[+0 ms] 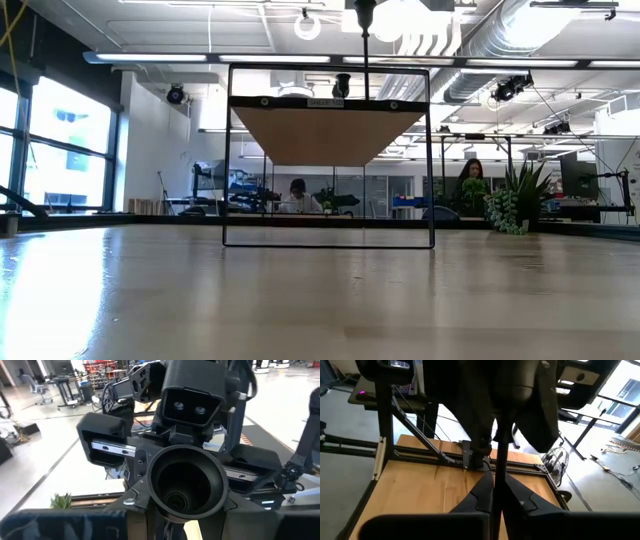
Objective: Pick & Place candle stick holders
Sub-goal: Put the candle holder on the shelf aligned with the other candle holder on the shelf
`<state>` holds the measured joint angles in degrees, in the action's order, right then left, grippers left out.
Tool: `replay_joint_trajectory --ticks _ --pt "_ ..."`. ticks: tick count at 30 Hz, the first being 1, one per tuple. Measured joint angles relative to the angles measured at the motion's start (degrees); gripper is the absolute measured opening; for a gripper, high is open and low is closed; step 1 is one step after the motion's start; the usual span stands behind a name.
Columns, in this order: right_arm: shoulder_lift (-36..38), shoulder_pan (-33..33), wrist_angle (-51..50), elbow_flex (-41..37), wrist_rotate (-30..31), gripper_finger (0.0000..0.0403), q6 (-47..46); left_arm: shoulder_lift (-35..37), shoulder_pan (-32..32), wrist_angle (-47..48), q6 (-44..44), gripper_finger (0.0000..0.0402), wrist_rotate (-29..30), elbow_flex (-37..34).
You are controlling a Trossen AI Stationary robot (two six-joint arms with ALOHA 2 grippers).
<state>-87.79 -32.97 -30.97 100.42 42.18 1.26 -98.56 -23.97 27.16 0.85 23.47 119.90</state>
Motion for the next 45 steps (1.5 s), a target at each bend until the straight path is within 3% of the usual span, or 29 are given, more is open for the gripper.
replay_joint_trajectory --ticks 4,12,18,29,36,40,45 --pt "0.0 -0.04 0.08 0.0 -0.45 0.0016 0.26 0.0 -0.02 -0.68 0.33 0.0105 -0.92 -0.02" --pt "0.0 0.02 -0.64 0.02 -0.14 0.0011 1.44 0.0 -0.09 -3.83 -0.14 0.0267 -1.6 -0.04" --pt "0.12 -0.11 -2.57 0.02 2.55 0.0008 0.85 0.05 -0.24 -7.81 -0.03 0.0325 -4.33 -0.05" --pt "3.07 -4.63 -12.47 0.0 12.95 0.0007 -6.04 3.69 -3.42 -10.15 0.37 0.0337 -4.63 -0.07" --pt "7.55 -11.47 -25.32 0.0 22.75 0.0007 -19.8 7.64 -3.8 2.78 -7.62 0.0337 0.66 -0.07" --pt "9.92 -15.79 -31.06 0.0 29.0 0.0007 -27.53 9.3 -3.81 8.28 -7.54 0.0337 0.5 0.0" --pt "11.81 -19.61 -33.31 0.0 37.4 0.0007 -29.88 9.97 -3.82 13.99 -7.27 0.0337 -3.83 -0.02"
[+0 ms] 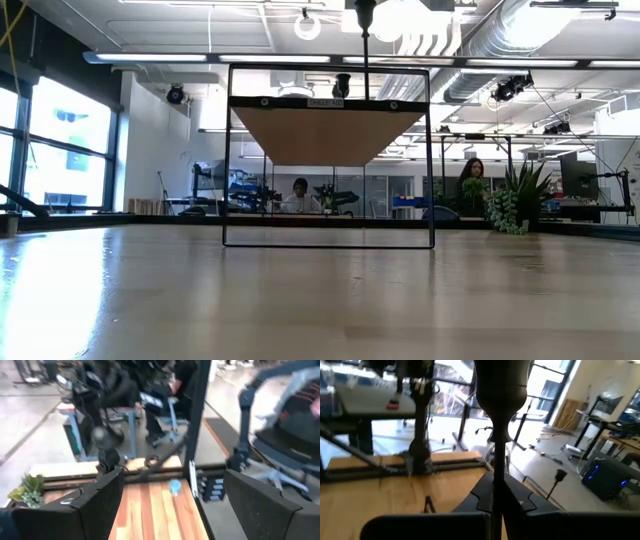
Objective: Pick & Place candle stick holders
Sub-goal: Put the candle holder on the shelf aligned with the other candle holder on the shelf
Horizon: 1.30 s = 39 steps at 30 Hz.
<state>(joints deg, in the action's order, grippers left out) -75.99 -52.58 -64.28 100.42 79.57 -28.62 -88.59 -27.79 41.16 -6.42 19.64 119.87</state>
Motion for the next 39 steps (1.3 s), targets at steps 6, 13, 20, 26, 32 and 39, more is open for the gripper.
replay_joint_trajectory --ticks 6,13,20,26,32,39 --pt "2.29 -2.33 -5.68 0.0 3.98 0.0007 -7.72 0.04 0.0 6.51 -0.18 0.0337 -1.1 0.0" --pt "2.87 -6.09 -23.22 -0.23 10.22 0.0007 -29.12 0.63 -0.65 16.42 -4.21 0.0337 -1.19 0.0" --pt "8.57 -2.97 -23.33 -7.93 10.22 0.0006 -31.25 1.59 -1.1 17.77 -2.76 0.0337 -0.64 0.0" --pt "21.0 -2.77 -18.08 -23.65 10.29 0.0007 -31.96 2.18 -1.09 18.7 0.57 0.0337 6.98 0.0" --pt "35.72 0.78 -7.01 -40.01 10.54 0.0008 -30.99 2.38 -1.04 18.74 4.05 0.0337 21.59 0.0" --pt "47.05 6.05 2.52 -52.76 10.61 0.0006 -27.93 3.16 3.2 18.49 5.32 0.0337 25.59 -0.02"
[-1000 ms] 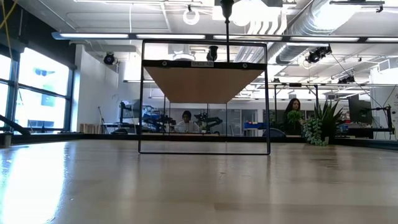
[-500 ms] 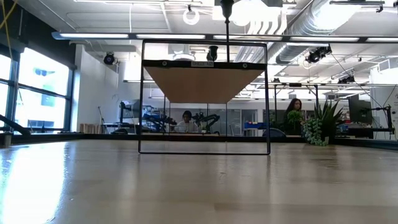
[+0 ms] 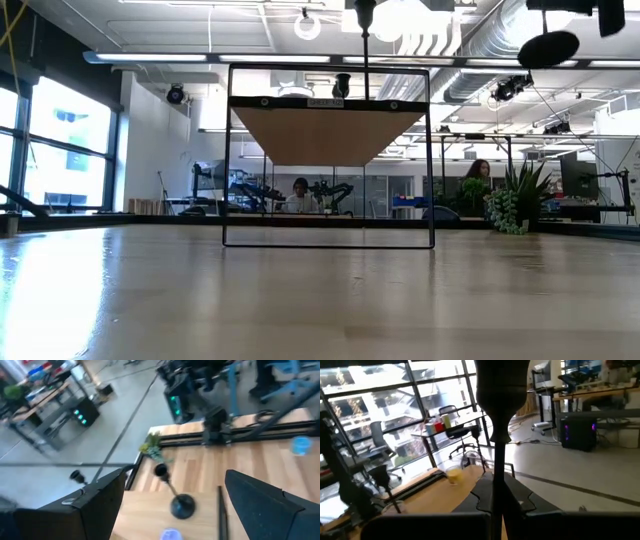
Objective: Pick & Place candle stick holders
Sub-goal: Put the candle holder on the shelf aligned with the other candle holder on the shelf
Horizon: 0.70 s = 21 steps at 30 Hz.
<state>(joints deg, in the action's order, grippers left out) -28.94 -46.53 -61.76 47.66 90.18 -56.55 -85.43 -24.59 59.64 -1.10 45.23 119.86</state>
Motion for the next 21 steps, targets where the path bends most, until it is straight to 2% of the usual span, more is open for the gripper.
replay_joint_trajectory --ticks 3,6,9,11,14,17,18,21 --pt "2.02 0.29 1.62 -2.32 -0.19 0.0006 0.59 0.35 4.37 -0.26 0.78 0.0337 -3.74 -0.07" --pt "2.47 0.29 5.66 -3.44 -0.36 0.0006 4.83 0.47 9.06 -1.9 2.21 0.0337 -10.14 -0.01" --pt "2.33 0.28 11.21 -4.87 -3.6 0.0006 7.81 0.28 13.82 -5.22 4.61 0.0337 -18.14 -0.05" --pt "2.26 0.27 18.44 -6.89 -6.07 0.0006 11.01 0.32 16.46 -7.75 6.01 0.0337 -22.99 -0.03" --pt "1.13 1.0 35.66 -11.48 -10.33 0.0006 22.44 0.36 19.97 -9.57 7.15 0.0337 -28.16 -0.01" --pt "-0.57 4.9 57.72 -16.43 -16.05 0.0006 38.3 0.35 22.83 -9.87 7.22 0.0337 -30.17 -0.01" --pt "-1.07 7.03 65.55 -18.04 -19.24 0.0006 44.2 0.35 23.66 -9.87 7.25 0.0337 -30.65 -0.01" --pt "-2.21 15.26 85.62 -22.02 -34.06 0.0006 58.61 0.35 25.61 -9.67 7.27 0.0337 -33.13 -0.01"
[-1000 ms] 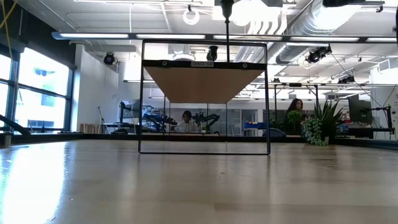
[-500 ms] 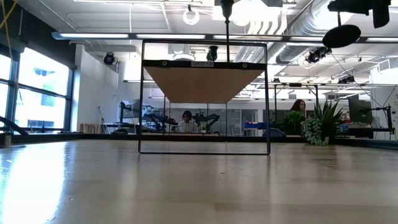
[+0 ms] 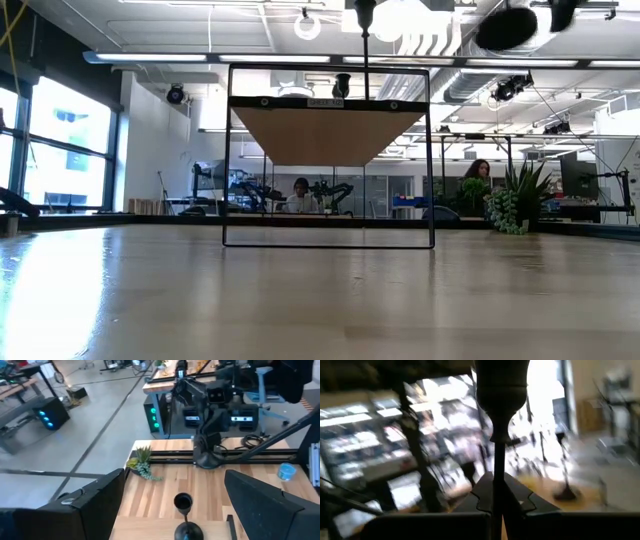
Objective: Pick & Place candle stick holders
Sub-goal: Put the candle holder on the shelf aligned with the other candle holder on the shelf
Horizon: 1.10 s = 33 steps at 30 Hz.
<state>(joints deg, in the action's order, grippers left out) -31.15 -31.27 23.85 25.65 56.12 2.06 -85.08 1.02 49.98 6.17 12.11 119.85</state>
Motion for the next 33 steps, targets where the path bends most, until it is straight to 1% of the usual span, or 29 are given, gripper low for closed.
replay_joint_trajectory --ticks 2,3,6,10,15,18,21,23,28,31,33 --pt "-0.67 6.35 7.7 -1.66 -8.58 0.0006 4.03 0.0 1.04 0.0 0.0 0.0337 -2.61 0.0" --pt "-0.74 9.44 8.5 -1.85 -11.17 0.0006 4.21 0.0 1.38 0.04 0.0 0.0337 -4.01 0.0" --pt "-0.75 19.21 5.28 -1.97 -18.88 0.0006 0.87 0.0 1.74 0.91 -0.34 0.0337 -7.12 0.0" --pt "-2.4 33.38 1.66 -1.99 -34.57 0.0006 -7.85 0.0 1.59 3.22 -1.13 0.0337 -7.59 0.0" --pt "-9.57 49.22 3.36 -1.31 -53.77 0.0006 -13.22 0.0 1.59 6.27 -4.68 0.0337 -7.73 0.0" --pt "-15.54 56.17 5.82 1.54 -63.86 0.0006 -13.84 -0.02 1.59 6.36 -5.21 0.0337 -7.81 0.0" --pt "-22.01 60.82 8.69 5.27 -72.25 0.0006 -13.98 -0.01 1.59 6.32 -5.43 0.0337 -9.04 0.0" --pt "-26.06 62.85 9.66 8.1 -76.16 0.0006 -13.82 -0.02 1.59 6.32 -5.57 0.0337 -9.06 0.0" --pt "-36.06 66.03 10.27 14.83 -83.47 0.0006 -12.3 0.0 1.59 6.77 -5.84 0.0337 -9.1 0.0" --pt "-41.87 66.75 11.31 17.69 -88.34 0.0006 -13.19 0.0 1.59 7.81 -6.66 0.0337 -9.13 0.0" --pt "-44.87 66.68 13.73 18.93 -90.38 0.0006 -14.22 -0.02 1.59 8.37 -6.69 0.0337 -9.2 0.0"
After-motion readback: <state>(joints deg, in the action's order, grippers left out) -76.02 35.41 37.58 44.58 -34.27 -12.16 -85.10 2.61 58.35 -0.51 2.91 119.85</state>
